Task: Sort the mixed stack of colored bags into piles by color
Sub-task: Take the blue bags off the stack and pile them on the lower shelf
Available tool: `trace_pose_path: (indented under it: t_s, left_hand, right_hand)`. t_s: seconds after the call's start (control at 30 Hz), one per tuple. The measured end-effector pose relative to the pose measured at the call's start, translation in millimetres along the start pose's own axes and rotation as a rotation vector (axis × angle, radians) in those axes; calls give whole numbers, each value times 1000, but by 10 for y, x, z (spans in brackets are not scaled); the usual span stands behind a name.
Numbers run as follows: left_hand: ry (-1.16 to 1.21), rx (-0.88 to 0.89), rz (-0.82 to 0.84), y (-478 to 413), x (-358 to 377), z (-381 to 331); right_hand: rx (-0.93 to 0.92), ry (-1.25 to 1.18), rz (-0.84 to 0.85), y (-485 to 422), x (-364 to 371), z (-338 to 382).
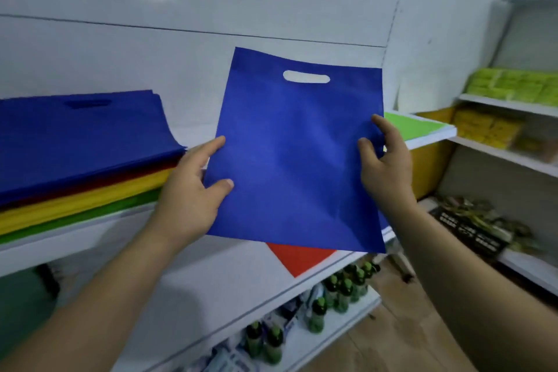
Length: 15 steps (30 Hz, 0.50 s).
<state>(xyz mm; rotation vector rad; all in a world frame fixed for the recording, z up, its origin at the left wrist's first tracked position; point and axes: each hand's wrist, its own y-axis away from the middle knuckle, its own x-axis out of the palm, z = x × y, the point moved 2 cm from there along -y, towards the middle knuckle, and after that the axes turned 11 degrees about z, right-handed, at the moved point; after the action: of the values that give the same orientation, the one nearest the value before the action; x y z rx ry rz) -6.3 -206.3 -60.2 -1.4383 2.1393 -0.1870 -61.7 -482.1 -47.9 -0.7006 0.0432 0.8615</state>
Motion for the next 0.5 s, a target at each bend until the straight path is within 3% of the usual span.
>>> trace_pose_path:
  t_s: [0.17,0.5]
  left_hand:
    - [155,-85,189,85,1111,156]
    - [112,-201,431,40,3453,150]
  right_hand:
    - [203,98,-62,458,-872,-683]
    - [524,203,-66,855,-2742,-1951]
